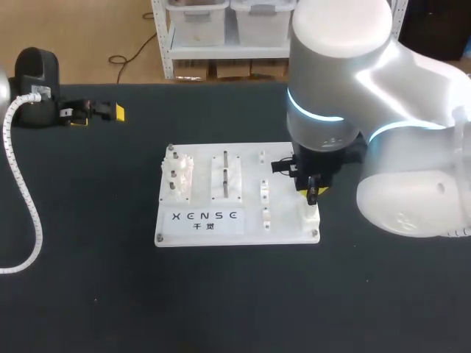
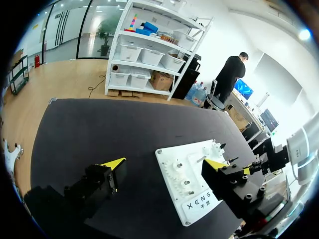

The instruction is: Insert the USB connector, Ethernet cable, and multi-pin plug into their matching sockets one by one.

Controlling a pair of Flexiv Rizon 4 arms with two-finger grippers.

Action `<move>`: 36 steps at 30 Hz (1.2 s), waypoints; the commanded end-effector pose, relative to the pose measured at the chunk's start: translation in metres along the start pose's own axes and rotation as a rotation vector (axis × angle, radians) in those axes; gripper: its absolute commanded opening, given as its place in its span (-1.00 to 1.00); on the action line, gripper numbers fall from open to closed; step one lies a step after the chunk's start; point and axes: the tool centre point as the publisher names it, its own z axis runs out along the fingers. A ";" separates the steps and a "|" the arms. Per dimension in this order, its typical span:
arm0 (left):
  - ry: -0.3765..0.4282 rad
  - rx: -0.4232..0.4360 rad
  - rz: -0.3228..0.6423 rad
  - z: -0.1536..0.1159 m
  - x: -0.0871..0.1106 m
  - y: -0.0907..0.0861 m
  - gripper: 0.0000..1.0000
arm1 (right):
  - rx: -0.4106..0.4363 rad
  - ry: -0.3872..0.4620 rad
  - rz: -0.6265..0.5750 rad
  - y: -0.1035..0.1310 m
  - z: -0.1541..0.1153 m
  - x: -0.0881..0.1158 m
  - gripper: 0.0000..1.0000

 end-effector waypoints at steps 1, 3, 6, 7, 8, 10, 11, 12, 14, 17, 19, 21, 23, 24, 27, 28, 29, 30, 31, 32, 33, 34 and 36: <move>0.000 0.000 0.000 0.000 0.000 0.000 1.00 | -0.003 -0.001 0.000 -0.002 0.000 0.003 -1.00; 0.000 0.000 0.000 0.000 0.000 0.000 1.00 | -0.005 -0.002 0.000 -0.002 0.000 0.003 -1.00; 0.000 0.000 0.000 0.000 0.000 0.000 1.00 | -0.006 -0.001 -0.001 -0.002 0.000 0.004 -1.00; 0.000 0.000 0.000 0.000 0.000 0.000 1.00 | -0.006 -0.001 -0.001 -0.002 0.000 0.004 -1.00; 0.000 0.000 0.000 0.000 0.000 0.000 1.00 | -0.006 -0.001 -0.002 -0.003 -0.001 0.005 -1.00; 0.000 0.000 0.000 0.000 0.000 0.000 1.00 | -0.007 0.000 -0.002 -0.003 -0.001 0.005 -1.00; 0.000 0.000 0.000 0.000 0.000 0.000 1.00 | -0.008 0.002 -0.002 -0.003 -0.001 0.005 -1.00; 0.000 0.000 0.000 0.000 0.000 0.000 1.00 | -0.009 0.003 -0.003 -0.003 -0.001 0.006 -1.00; 0.000 0.000 0.000 0.000 0.000 0.000 1.00 | -0.009 0.002 -0.004 -0.003 -0.001 0.006 -1.00; 0.000 0.000 0.000 0.000 0.000 0.000 1.00 | -0.009 -0.002 -0.003 -0.003 -0.001 0.006 -1.00; 0.000 0.000 0.000 0.000 0.000 0.000 1.00 | -0.008 -0.004 -0.002 -0.003 -0.001 0.006 -1.00; 0.000 0.000 0.000 0.000 0.000 0.000 1.00 | -0.006 -0.006 -0.001 -0.004 0.000 0.007 -1.00; 0.000 0.000 0.000 0.000 0.000 0.000 1.00 | -0.003 -0.007 0.001 -0.004 0.001 0.007 -1.00; 0.000 0.000 0.000 0.000 0.000 0.000 1.00 | -0.002 -0.007 0.001 -0.004 0.003 0.008 -1.00; 0.000 0.000 0.000 0.000 0.000 0.000 1.00 | -0.002 -0.004 0.002 -0.004 0.006 0.010 -1.00; 0.000 0.000 0.000 0.000 0.000 0.000 1.00 | -0.003 -0.003 0.003 -0.004 0.007 0.010 -1.00; 0.000 0.000 0.000 0.000 0.000 0.000 1.00 | -0.004 -0.002 0.003 -0.004 0.008 0.011 -1.00; 0.000 0.000 0.000 0.000 0.000 0.000 1.00 | -0.005 0.001 0.005 -0.004 0.009 0.011 -1.00; 0.000 0.000 0.000 0.000 0.000 0.000 1.00 | -0.006 0.003 0.006 -0.004 0.011 0.012 -1.00; 0.000 0.000 0.000 0.000 0.000 0.000 1.00 | -0.010 0.007 0.009 -0.003 0.012 0.012 -1.00; 0.000 0.000 0.000 0.000 0.000 0.000 1.00 | -0.012 0.008 0.010 -0.003 0.014 0.012 -1.00; 0.000 0.000 0.000 0.000 0.000 0.000 1.00 | -0.015 0.012 0.013 -0.003 0.015 0.013 -1.00; 0.000 0.000 0.000 0.000 0.000 0.000 1.00 | -0.023 0.017 0.019 -0.002 0.018 0.013 -1.00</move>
